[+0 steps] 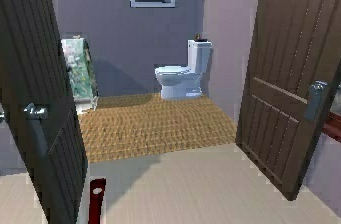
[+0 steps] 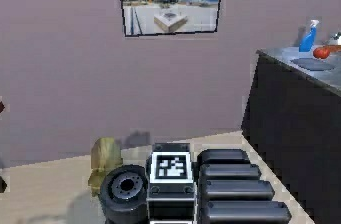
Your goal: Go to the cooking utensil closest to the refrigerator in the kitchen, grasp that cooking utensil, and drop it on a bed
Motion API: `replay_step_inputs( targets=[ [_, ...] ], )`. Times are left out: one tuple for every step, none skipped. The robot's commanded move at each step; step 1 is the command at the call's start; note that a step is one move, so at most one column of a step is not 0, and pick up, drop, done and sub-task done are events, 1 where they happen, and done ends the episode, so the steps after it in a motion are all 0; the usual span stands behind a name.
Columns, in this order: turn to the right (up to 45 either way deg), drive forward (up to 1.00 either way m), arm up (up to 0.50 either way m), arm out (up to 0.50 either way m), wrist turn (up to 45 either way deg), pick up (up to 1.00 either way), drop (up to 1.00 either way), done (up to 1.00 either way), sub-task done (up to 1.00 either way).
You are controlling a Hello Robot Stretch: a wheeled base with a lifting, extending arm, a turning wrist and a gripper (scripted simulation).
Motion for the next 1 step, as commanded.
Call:
replay_step_inputs(
  targets=[
    [3.0,0.0,0.0,0.0,0.0,0.0,0.0,0.0,0.0]
  ],
)
